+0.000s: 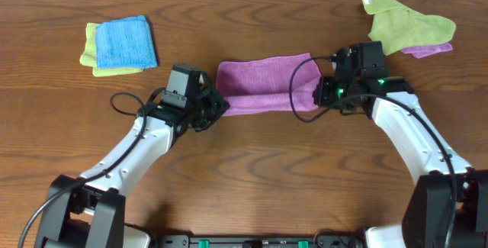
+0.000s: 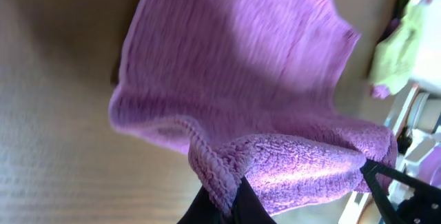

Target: Fold the cloth

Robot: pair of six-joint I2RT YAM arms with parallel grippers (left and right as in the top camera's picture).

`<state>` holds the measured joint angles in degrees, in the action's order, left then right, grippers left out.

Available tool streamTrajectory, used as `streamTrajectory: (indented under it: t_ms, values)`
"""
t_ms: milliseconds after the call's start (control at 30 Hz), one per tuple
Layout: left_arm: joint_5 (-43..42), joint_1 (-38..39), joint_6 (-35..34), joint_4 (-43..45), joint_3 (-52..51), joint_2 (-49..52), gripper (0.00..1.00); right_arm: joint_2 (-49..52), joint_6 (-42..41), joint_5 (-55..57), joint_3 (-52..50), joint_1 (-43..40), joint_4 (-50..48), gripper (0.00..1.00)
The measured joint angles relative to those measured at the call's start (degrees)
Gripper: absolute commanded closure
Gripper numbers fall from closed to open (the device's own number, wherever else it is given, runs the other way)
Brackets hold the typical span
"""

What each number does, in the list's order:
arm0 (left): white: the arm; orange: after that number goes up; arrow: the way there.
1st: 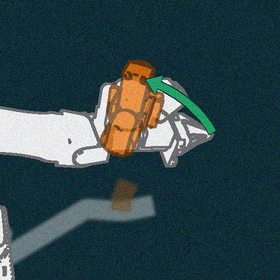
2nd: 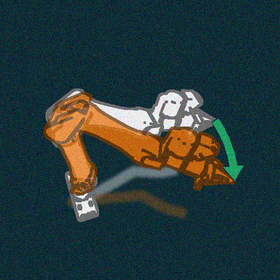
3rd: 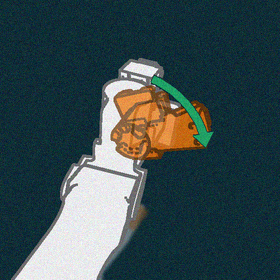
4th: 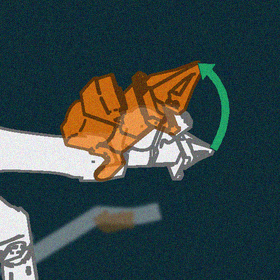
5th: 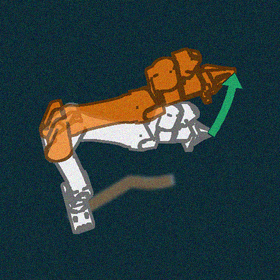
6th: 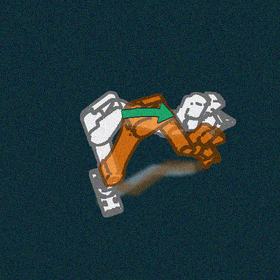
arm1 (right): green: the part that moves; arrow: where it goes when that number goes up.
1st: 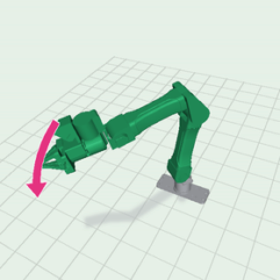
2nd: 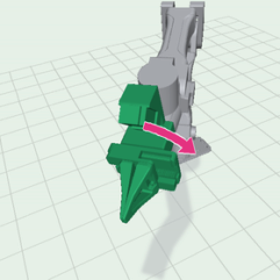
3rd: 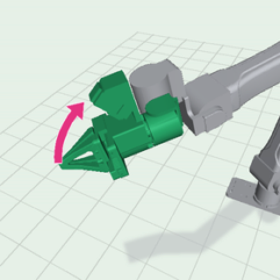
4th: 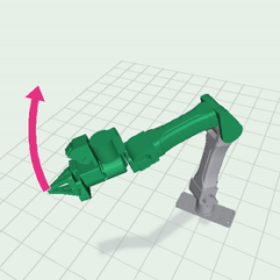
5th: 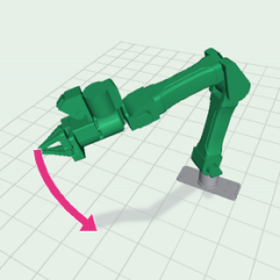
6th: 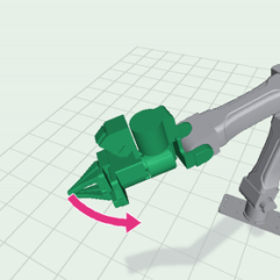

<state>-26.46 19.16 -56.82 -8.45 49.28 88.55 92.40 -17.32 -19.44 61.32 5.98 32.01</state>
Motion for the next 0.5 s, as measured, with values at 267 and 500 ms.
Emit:
streamTrajectory:
  t_ms: [267,500]
  values:
    - [1.7,-0.9,-0.4,2.5,4.4,6.3,0.94,3.0,-1.0,0.8,0.0,0.1,-8.0,0.99]
    - [4.0,-1.1,-0.4,3.1,10.8,12.6,0.94,9.2,-2.6,1.7,0.0,0.4,-14.6,0.99]
